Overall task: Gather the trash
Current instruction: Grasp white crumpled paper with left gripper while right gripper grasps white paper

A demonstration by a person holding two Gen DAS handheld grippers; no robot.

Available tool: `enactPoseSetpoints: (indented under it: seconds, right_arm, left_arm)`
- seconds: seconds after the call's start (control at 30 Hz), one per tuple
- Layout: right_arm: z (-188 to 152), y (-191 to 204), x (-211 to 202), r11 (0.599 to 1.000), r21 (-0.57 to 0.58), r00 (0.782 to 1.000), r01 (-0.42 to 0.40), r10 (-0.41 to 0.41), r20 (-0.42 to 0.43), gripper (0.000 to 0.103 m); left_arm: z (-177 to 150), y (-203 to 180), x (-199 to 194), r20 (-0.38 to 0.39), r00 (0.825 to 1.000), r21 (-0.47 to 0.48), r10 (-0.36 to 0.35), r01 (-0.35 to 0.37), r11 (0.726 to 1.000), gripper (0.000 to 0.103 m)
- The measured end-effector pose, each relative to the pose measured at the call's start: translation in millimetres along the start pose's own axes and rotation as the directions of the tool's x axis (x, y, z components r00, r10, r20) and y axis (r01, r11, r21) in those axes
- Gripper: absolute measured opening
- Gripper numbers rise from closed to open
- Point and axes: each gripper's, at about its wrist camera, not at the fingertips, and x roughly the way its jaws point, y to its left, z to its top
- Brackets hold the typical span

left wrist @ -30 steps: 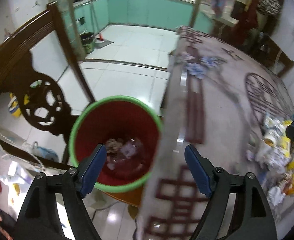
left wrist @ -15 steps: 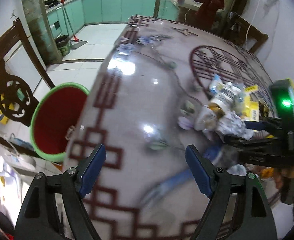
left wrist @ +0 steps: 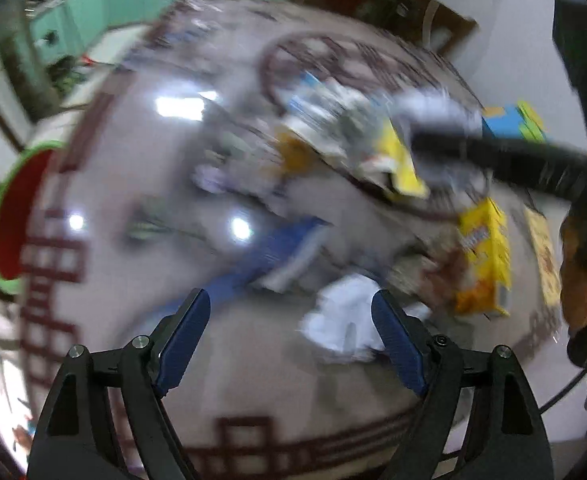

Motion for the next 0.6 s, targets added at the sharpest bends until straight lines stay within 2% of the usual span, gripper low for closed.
enactPoseSetpoints:
  seconds: [0.1,0.13,0.17,0.2,0.23,0.27,0.3,0.4,0.53,0.6]
  right_arm:
    - [0,-4,-11,1.0,0.023,1.0,-0.013,0.013,0.019,0.041]
    - [0,-3,-12,1.0,0.022,1.0,-0.011,0.011,0.023,0.041]
    - [0,-2,-13,1.0,0.017,1.0,-0.007,0.006,0.023,0.041]
    - [1,0,-13,1.0,0.012,1.0,-0.001,0.001,0.018,0.041]
    - [1,0,-11,1.0,0.009,1.0,0.002,-0.002,0.012,0.041]
    - [2,0,-9,1.0,0.005,1.0,0.002,-0.002,0.005,0.041]
    - [4,3,-6,1.0,-0.001,1.0,-0.004,0.004,-0.006,0.041]
    - [9,10,2,1.0,-0.024,1.0,-0.016,0.015,-0.022,0.041]
    - [20,29,15,0.997,-0.075,0.999,-0.02,0.016,-0.051,0.041]
    - [25,36,21,0.996,-0.087,0.998,-0.03,0.025,-0.061,0.041]
  left_arm:
    - [-1,-9,20,-0.057,0.998,0.01,-0.022,0.023,1.0,0.083]
    - [-1,-10,28,-0.074,0.997,0.009,-0.027,0.028,1.0,0.077]
    - [-2,-10,32,-0.085,0.996,0.005,-0.027,0.027,1.0,0.07]
    - [-2,-9,37,-0.1,0.994,-0.006,-0.046,0.046,0.999,0.057]
    - [-1,-8,40,-0.1,0.991,-0.029,-0.091,0.088,0.996,0.045]
    - [-1,-7,41,-0.093,0.988,-0.049,-0.125,0.121,0.991,0.039]
    - [0,-6,40,-0.088,0.987,-0.065,-0.137,0.132,0.989,0.037]
    - [3,-6,34,-0.054,0.995,-0.068,-0.085,0.082,0.994,0.035]
    - [0,1,14,0.015,0.998,-0.099,-0.066,0.067,0.993,0.035]
    - [-1,5,4,0.048,0.998,-0.111,-0.035,0.04,0.993,0.035]
